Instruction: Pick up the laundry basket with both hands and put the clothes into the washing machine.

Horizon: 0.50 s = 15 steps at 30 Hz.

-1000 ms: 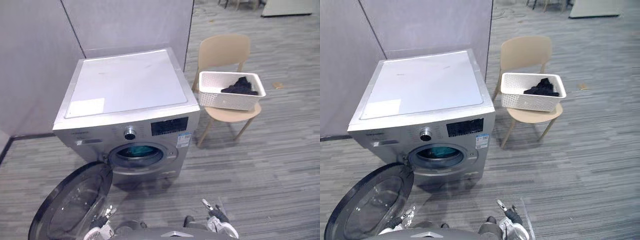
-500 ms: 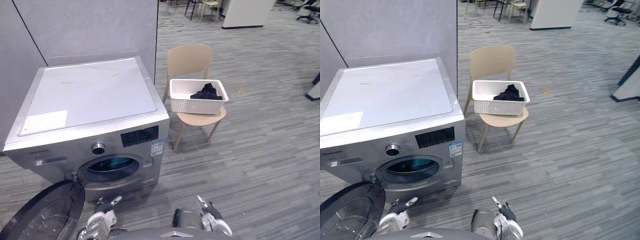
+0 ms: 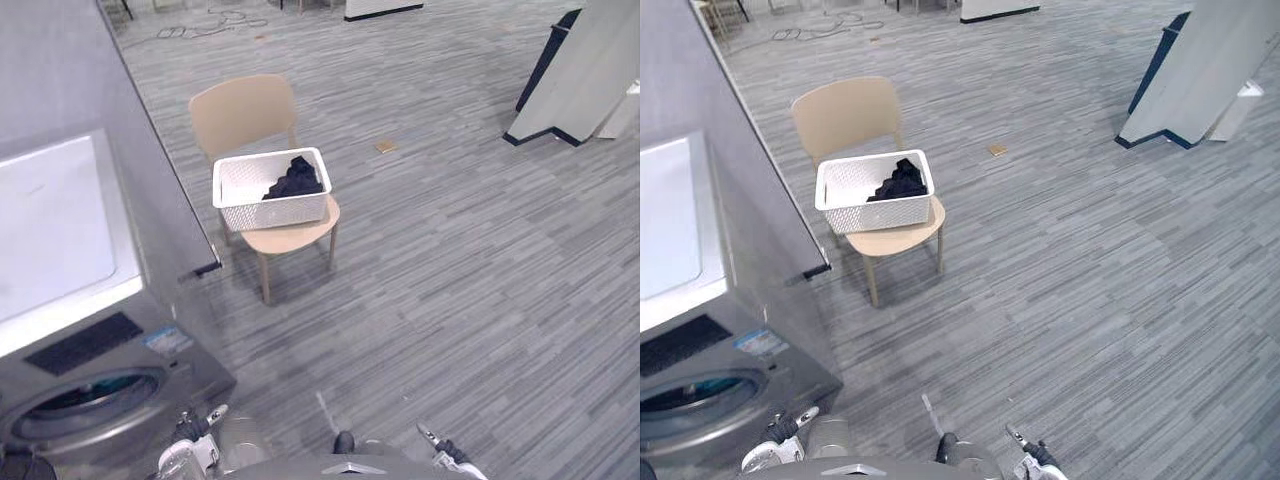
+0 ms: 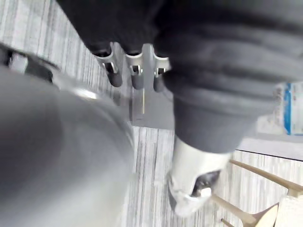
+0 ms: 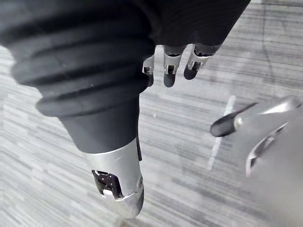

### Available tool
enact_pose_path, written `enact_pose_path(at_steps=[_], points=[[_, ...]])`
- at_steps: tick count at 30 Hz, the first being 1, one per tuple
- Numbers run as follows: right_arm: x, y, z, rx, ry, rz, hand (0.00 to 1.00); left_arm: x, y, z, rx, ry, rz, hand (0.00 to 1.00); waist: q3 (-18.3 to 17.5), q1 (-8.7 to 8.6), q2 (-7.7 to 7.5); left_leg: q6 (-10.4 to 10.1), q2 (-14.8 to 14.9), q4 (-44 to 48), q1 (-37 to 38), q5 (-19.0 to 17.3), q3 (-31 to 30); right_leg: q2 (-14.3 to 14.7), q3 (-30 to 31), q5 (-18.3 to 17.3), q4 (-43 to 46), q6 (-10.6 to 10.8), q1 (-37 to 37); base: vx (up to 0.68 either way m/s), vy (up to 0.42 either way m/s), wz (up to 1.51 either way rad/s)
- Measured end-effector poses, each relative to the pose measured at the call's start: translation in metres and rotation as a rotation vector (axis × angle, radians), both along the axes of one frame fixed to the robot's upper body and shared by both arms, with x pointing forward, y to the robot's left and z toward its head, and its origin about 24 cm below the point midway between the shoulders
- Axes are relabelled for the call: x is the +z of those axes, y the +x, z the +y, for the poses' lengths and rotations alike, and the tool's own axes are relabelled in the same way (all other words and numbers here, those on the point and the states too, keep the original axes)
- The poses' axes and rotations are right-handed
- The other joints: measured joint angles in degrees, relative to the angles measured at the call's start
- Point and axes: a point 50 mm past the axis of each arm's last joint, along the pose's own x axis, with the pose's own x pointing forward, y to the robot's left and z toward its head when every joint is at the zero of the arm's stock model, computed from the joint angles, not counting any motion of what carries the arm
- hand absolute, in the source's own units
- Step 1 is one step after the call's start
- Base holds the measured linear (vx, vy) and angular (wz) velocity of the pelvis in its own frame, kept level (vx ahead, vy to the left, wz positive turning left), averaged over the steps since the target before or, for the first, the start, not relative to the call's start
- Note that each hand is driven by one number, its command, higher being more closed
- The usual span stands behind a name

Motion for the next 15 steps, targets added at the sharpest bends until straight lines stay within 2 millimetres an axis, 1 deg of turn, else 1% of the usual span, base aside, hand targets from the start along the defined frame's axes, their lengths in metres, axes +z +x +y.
enact_pose_path(at_steps=[1,2,3,4,5,6,7,8,9,10,11,12,13,14,15], points=[[0.003,0.011,0.000,0.005,-0.005,-0.026,0.00,-0.002,-0.006,-0.002,0.001,-0.009,0.020,0.00,0.5,0.29,0.73,-0.3,-4.2,-7.7,-1.6,-2.4,2.5,0.2,0.8,0.4,-1.3,0.7,1.8,0.28,-0.070,-0.37],[0.003,0.013,0.000,0.007,-0.003,-0.031,0.00,-0.002,-0.008,-0.002,0.001,-0.011,0.025,0.00,0.4,0.40,0.76,-0.3,-5.1,-10.3,-1.7,-2.6,3.0,0.2,1.0,0.4,-1.5,0.7,2.1,0.30,-0.034,-0.42],[0.005,0.022,0.002,0.012,-0.003,-0.057,0.00,-0.004,-0.013,-0.004,-0.007,-0.012,0.040,0.00,0.5,1.29,0.90,-0.6,-8.6,-22.9,-1.6,-2.4,3.5,0.2,1.8,0.4,-3.0,0.7,3.1,0.25,0.010,-0.36],[0.006,0.029,0.006,0.017,0.005,-0.075,0.00,-0.005,-0.017,-0.006,-0.014,-0.019,0.050,0.00,0.4,2.07,1.15,-0.8,-10.8,-33.3,-1.5,-0.4,3.1,0.4,2.5,0.3,-4.3,0.8,3.7,0.38,0.032,-0.50],[0.008,0.036,0.010,0.026,0.008,-0.098,0.00,-0.006,-0.021,-0.010,-0.021,-0.033,0.065,0.00,0.3,3.26,1.59,-0.2,-12.4,-42.7,-1.1,5.7,2.2,1.0,3.3,0.1,-5.9,1.0,4.4,0.32,0.057,-0.50],[0.009,0.039,0.014,0.041,0.014,-0.106,0.00,-0.007,-0.023,-0.009,-0.023,-0.031,0.075,0.00,0.2,4.42,1.51,-0.1,-12.8,-44.2,-0.1,9.1,1.7,1.0,4.4,-0.2,-6.5,1.1,4.8,0.29,0.059,-0.49],[0.009,0.045,0.020,0.063,0.026,-0.120,0.00,-0.009,-0.028,-0.008,-0.015,-0.034,0.098,0.00,0.2,4.72,1.40,2.6,-13.8,-45.4,0.7,11.4,1.5,0.5,5.3,-1.0,-6.9,1.4,5.7,0.30,0.065,-0.16],[0.009,0.050,0.029,0.098,0.038,-0.125,0.00,-0.009,-0.032,-0.006,0.016,-0.037,0.111,0.00,0.5,4.24,0.09,4.7,-15.6,-43.4,0.6,9.1,1.3,-1.0,4.7,-3.5,-5.6,2.3,6.2,0.48,0.072,0.14],[0.007,0.048,0.035,0.115,0.043,-0.118,0.00,-0.009,-0.035,-0.004,0.040,-0.034,0.115,0.00,0.6,4.46,-1.15,5.0,-17.0,-41.2,1.2,6.0,1.7,-3.0,4.0,-6.6,-1.1,3.0,6.1,0.49,0.066,0.29],[0.004,0.041,0.038,0.118,0.053,-0.098,0.00,-0.010,-0.038,-0.002,0.047,-0.032,0.125,0.00,0.5,4.87,-1.74,5.2,-18.0,-40.6,2.6,4.0,1.7,-4.3,4.1,-8.8,5.5,3.5,4.7,0.50,0.072,0.17],[0.003,0.038,0.042,0.120,0.064,-0.093,0.00,-0.010,-0.042,-0.001,0.043,-0.031,0.138,0.00,0.1,4.87,-1.88,5.2,-18.4,-41.0,5.3,2.4,1.8,-5.6,4.1,-10.1,18.6,5.1,0.6,0.42,0.081,0.06],[0.002,0.037,0.046,0.129,0.077,-0.092,0.00,-0.010,-0.043,0.000,0.035,-0.026,0.143,0.00,0.0,4.70,-2.30,5.4,-18.9,-41.5,7.4,1.4,1.7,-7.0,4.5,-8.7,29.8,7.7,-3.5,0.41,0.088,0.09],[0.001,0.036,0.049,0.137,0.085,-0.091,0.00,-0.010,-0.043,0.002,0.031,-0.020,0.144,0.00,0.0,4.30,-2.79,5.3,-19.3,-41.7,8.7,1.0,1.4,-8.0,5.0,-7.4,36.5,10.1,-5.8,0.42,0.054,0.22],[0.001,0.036,0.051,0.152,0.093,-0.105,0.00,-0.009,-0.040,0.007,0.005,-0.002,0.141,0.00,-0.3,3.62,-3.79,6.1,-20.2,-41.3,11.1,0.2,0.2,-9.4,5.8,-6.1,47.5,11.8,-9.8,0.43,0.001,0.59],[0.001,0.035,0.050,0.151,0.091,-0.104,0.00,-0.010,-0.043,0.009,0.008,-0.008,0.184,0.00,-0.4,2.34,-4.08,6.4,-20.3,-40.8,13.5,-0.9,-1.9,-10.1,4.7,-6.4,52.5,11.2,-11.5,0.44,-0.026,0.77]])
